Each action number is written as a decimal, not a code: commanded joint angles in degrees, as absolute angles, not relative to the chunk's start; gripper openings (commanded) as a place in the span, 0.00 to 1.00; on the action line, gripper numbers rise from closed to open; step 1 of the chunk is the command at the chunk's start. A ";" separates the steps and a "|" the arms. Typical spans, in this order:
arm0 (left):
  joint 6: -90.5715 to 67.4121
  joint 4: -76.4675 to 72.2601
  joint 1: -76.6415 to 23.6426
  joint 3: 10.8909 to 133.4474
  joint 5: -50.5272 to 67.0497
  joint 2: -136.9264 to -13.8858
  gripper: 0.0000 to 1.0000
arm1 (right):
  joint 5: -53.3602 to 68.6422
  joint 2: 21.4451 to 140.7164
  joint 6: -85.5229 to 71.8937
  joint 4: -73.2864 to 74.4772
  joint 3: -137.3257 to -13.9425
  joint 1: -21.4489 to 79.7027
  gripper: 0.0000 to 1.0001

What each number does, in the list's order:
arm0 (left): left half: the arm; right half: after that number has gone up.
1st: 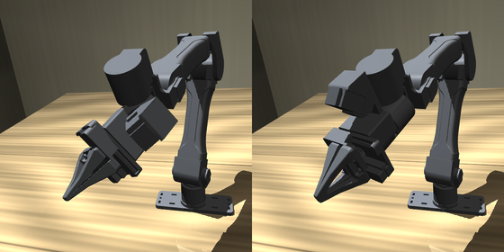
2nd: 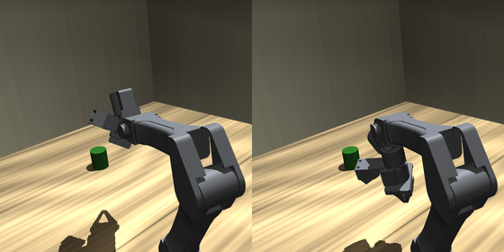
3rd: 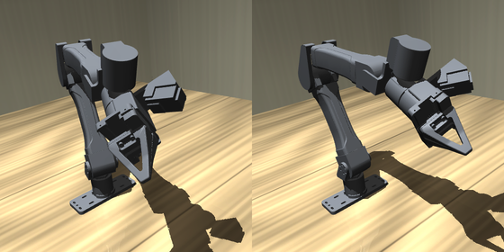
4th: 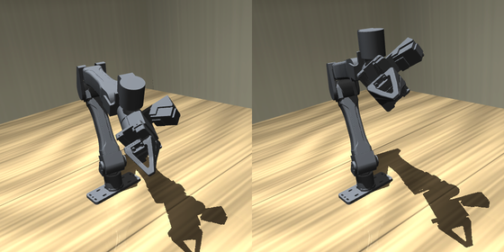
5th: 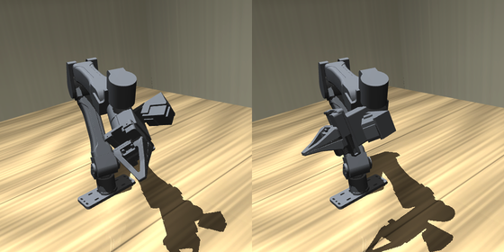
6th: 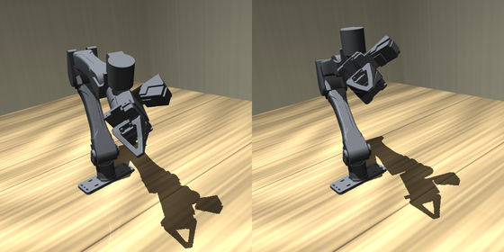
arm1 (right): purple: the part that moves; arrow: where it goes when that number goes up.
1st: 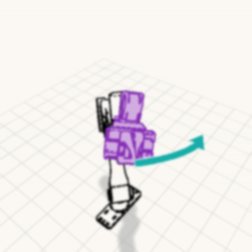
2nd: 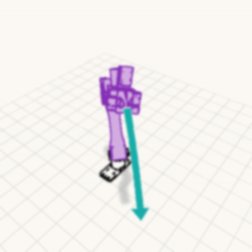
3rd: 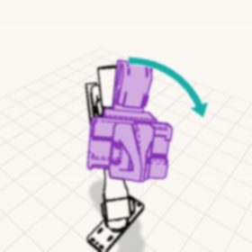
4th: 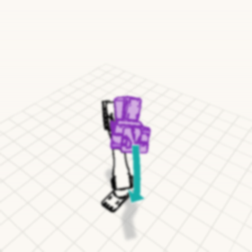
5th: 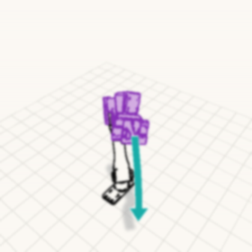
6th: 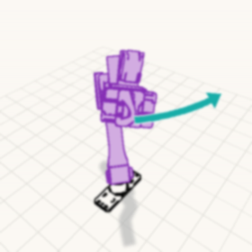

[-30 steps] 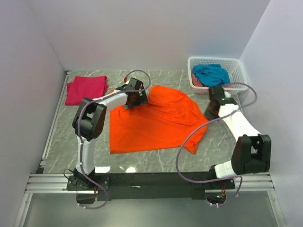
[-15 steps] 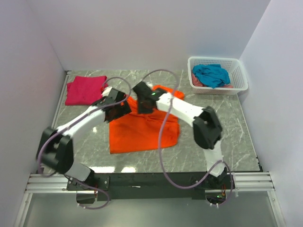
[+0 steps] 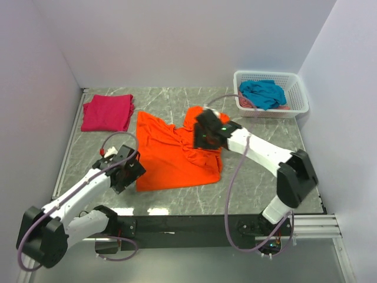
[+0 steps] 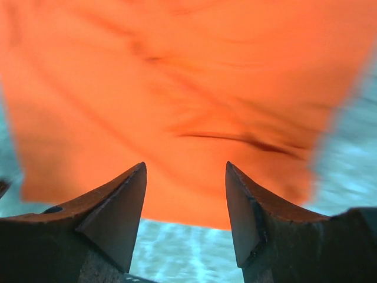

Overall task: Fold and stack the t-shirts
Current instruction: Flatten the tshirt out

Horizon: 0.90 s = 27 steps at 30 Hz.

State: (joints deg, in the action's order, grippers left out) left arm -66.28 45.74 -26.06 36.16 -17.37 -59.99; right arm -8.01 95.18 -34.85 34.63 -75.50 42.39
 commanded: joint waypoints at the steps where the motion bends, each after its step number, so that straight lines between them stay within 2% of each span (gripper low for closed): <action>1: -70.40 47.11 -26.10 33.23 -12.59 -56.34 0.99 | -8.80 90.10 -35.25 30.77 -66.20 33.79 0.63; 5: -70.84 43.25 -26.10 29.19 -8.27 -55.02 0.99 | -6.34 86.40 -34.72 27.96 -58.99 25.85 0.63; 10: -70.40 37.45 -26.10 26.37 -5.36 -57.30 0.86 | -1.32 85.25 -34.28 25.66 -54.94 22.15 0.61; 13: -69.87 33.68 -26.10 25.67 -3.61 -59.76 0.69 | -0.35 84.82 -34.45 25.05 -51.69 21.80 0.60; 14: -69.79 32.71 -26.10 25.23 -3.08 -60.20 0.58 | -0.18 84.03 -34.63 24.79 -50.64 21.45 0.59; 16: -69.17 29.82 -26.10 24.79 -1.94 -61.61 0.48 | -0.18 83.15 -34.19 24.52 -47.82 21.27 0.58; 19: -68.64 29.44 -26.10 24.96 -2.11 -63.54 0.15 | -0.18 80.86 -32.79 24.70 -45.09 21.18 0.57; 20: -68.47 29.70 -26.10 25.31 -2.63 -63.81 0.01 | -0.26 79.38 -32.78 24.70 -44.39 21.18 0.57; 27: -66.89 32.25 -26.10 27.25 -7.73 -60.12 0.01 | 3.16 74.80 -28.92 23.30 -39.55 21.44 0.56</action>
State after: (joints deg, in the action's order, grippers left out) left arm -68.55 30.83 -26.09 26.61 -3.73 -61.93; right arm 0.99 76.93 -31.53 25.87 -40.49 21.50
